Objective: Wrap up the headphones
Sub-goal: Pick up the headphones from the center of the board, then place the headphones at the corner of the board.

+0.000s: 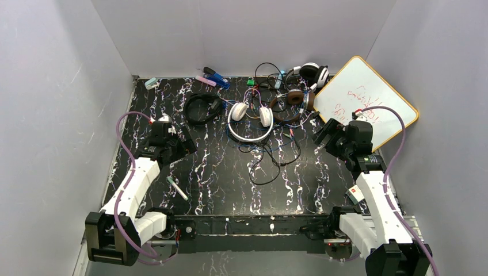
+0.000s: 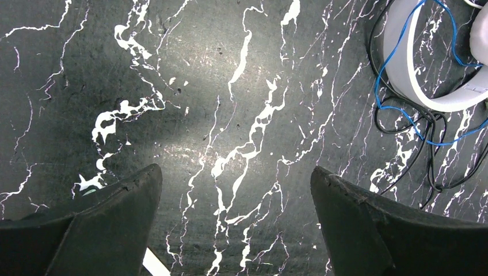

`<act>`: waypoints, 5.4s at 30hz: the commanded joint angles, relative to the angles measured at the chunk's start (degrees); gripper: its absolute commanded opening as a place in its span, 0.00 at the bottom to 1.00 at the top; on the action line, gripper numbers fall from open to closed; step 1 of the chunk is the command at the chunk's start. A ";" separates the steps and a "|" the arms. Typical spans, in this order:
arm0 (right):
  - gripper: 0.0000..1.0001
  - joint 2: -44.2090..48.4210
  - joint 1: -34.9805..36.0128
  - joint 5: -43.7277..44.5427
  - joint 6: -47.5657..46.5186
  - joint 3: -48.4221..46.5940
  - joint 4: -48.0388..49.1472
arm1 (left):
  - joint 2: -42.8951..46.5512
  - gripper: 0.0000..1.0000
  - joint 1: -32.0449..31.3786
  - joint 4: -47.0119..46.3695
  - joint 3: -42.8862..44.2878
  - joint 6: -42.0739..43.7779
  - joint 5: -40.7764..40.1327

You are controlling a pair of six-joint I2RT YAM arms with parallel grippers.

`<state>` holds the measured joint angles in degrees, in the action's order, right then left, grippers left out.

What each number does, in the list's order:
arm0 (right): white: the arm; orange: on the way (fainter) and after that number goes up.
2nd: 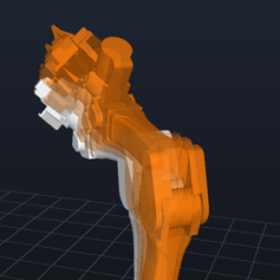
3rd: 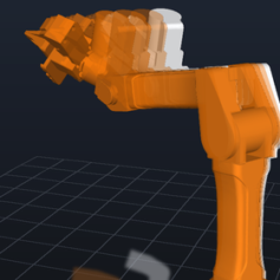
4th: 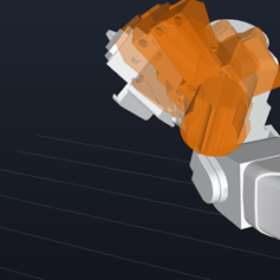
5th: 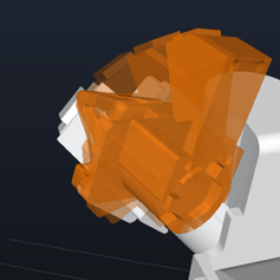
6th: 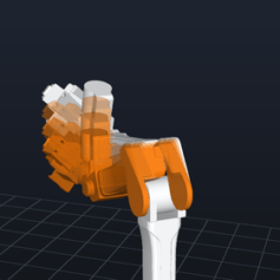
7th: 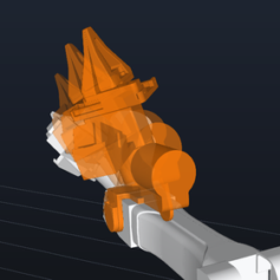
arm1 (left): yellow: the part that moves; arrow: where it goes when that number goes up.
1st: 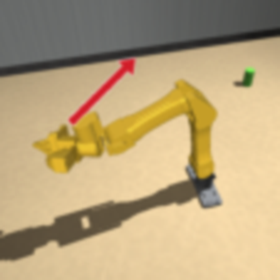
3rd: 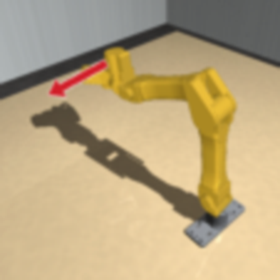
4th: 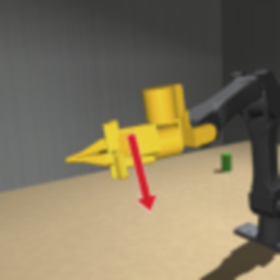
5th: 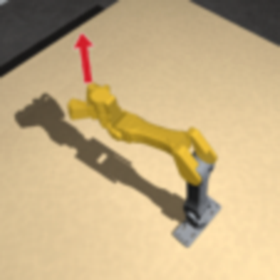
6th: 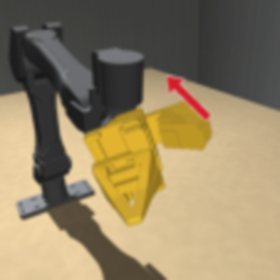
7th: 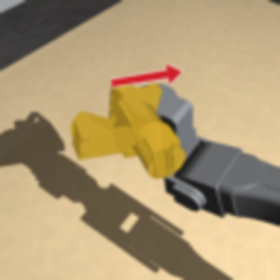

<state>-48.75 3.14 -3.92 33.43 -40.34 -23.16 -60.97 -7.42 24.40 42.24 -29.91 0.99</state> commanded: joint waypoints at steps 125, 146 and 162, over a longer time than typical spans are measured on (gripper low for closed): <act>0.99 -21.88 37.02 -8.27 -22.49 -18.19 29.98 | -9.74 0.06 3.82 -8.11 88.28 -13.74 0.93; 0.34 -27.71 36.86 -5.50 -20.58 -13.52 38.68 | -13.65 0.06 3.82 -10.18 97.97 -12.22 -5.60; 0.54 -22.34 36.90 -2.17 -28.82 -36.86 21.27 | -6.56 0.05 3.64 -6.18 54.48 -16.57 -7.04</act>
<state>-71.70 40.10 -4.05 8.25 -82.06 1.19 -71.44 -3.55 20.01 95.53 -45.10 -4.23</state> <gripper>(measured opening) 0.441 0.093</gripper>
